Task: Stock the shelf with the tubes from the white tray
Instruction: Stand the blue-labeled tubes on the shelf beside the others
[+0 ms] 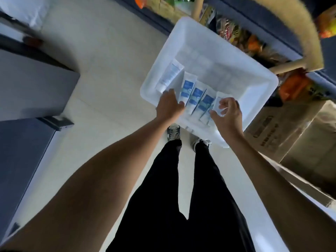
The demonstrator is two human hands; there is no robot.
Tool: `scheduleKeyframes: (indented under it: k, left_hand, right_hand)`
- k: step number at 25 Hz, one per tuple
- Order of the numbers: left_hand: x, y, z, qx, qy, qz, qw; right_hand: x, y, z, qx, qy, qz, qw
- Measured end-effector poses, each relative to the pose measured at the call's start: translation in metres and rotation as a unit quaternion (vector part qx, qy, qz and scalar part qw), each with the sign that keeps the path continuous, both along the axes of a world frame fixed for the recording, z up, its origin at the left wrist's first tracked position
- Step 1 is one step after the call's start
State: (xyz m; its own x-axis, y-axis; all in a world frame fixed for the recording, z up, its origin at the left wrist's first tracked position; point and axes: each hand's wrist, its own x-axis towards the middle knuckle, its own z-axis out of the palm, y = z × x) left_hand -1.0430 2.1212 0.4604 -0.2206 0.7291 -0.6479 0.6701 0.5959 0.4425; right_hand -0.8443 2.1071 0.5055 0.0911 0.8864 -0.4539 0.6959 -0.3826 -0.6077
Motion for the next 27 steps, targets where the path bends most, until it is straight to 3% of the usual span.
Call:
scheduleKeyframes:
  k: [4,10,18,23,27]
  left_hand:
    - [0.017,0.024,-0.063,-0.045,0.050,-0.065,0.996]
    - [0.026,0.043,-0.119,-0.079,0.060,-0.005,0.995]
    - [0.008,0.045,-0.091,0.005,0.017,0.018,1.000]
    - [-0.004,0.042,-0.053,0.097,0.030,0.019,0.995]
    - [-0.012,0.029,-0.020,0.113,0.014,0.051,0.992]
  right_hand:
    - [-0.007,-0.013,-0.062,-0.057,-0.024,-0.027,0.998]
    - [-0.037,0.009,-0.119,-0.114,-0.035,0.001,0.993]
    - [-0.073,0.053,-0.152,-0.200,-0.111,-0.010,0.973]
    - [-0.091,0.058,-0.151,-0.255,-0.015,-0.066,0.964]
    - [-0.086,0.054,-0.133,-0.213,0.005,-0.068,0.975]
